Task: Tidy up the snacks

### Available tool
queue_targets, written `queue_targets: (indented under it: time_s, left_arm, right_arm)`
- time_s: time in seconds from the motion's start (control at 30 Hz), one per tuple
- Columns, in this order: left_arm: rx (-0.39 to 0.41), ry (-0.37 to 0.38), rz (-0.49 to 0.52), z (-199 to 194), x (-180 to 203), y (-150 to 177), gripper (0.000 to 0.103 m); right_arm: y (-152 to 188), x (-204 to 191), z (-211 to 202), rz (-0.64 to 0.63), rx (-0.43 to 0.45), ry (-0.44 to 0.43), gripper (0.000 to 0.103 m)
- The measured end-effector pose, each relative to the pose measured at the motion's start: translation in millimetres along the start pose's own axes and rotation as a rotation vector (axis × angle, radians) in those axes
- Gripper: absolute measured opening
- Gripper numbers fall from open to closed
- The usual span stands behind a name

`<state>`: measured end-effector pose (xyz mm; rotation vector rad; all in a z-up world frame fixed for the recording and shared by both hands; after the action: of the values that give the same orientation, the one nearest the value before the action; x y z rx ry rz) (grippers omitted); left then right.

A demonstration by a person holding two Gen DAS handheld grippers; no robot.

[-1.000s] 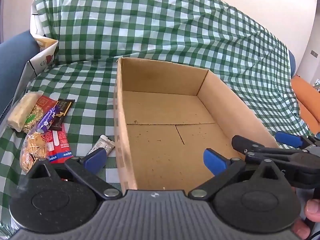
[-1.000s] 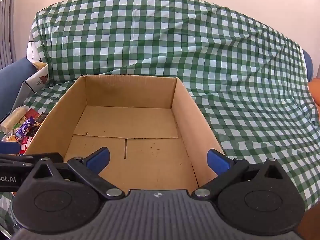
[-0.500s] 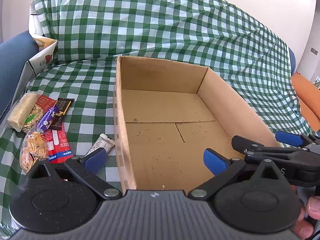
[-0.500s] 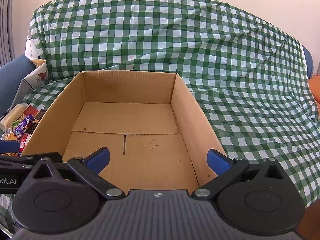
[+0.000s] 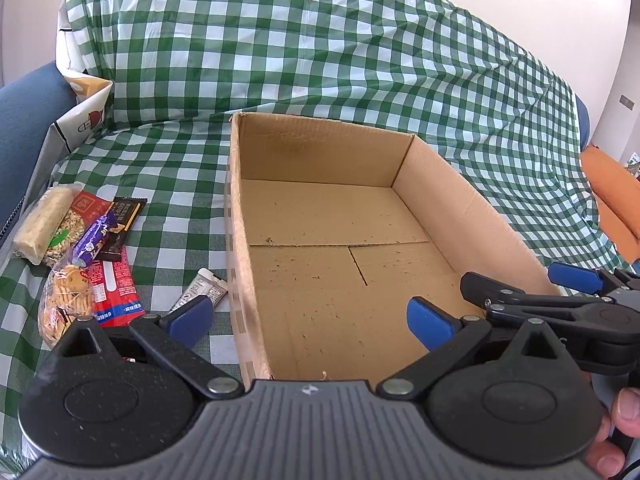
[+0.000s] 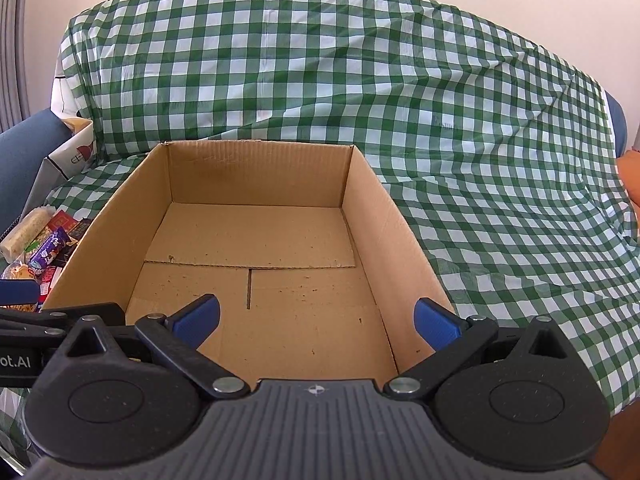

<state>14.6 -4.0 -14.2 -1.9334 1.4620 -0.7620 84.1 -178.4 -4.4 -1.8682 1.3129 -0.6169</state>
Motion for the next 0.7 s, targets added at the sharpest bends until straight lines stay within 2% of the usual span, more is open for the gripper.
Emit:
queue_targets:
  time_s: [0.47, 0.57, 0.7]
  left_arm:
    - [-0.002, 0.006, 0.012, -1.3, 1.4, -2.1, 0.103]
    - [0.007, 0.022, -0.001, -2.9, 2.1, -1.9, 0.103]
    - [0.028, 0.018, 0.006, -7.6, -2.9, -3.4, 0.102]
  right_arm:
    - [0.6, 1.0, 3.8, -0.011, 0.005, -0.002, 0.098]
    - [-0.5, 0.6, 1.1, -0.023, 0.035, 0.007, 0.093]
    - [-0.8, -1.4, -3.2, -0.013, 0.075, -0.008, 0.078]
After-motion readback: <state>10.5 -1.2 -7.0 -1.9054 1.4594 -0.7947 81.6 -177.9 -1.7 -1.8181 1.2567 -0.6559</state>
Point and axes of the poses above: each gripper's, at about its wrist camera, not at the fingertips, and z roughly the way its jaws point, x to its right, y to its underside, the point moved 2 cm from there along z, roughly the way its jaws point, and after that the axes turned 7 degrees about -y, right-handed, at the moved point
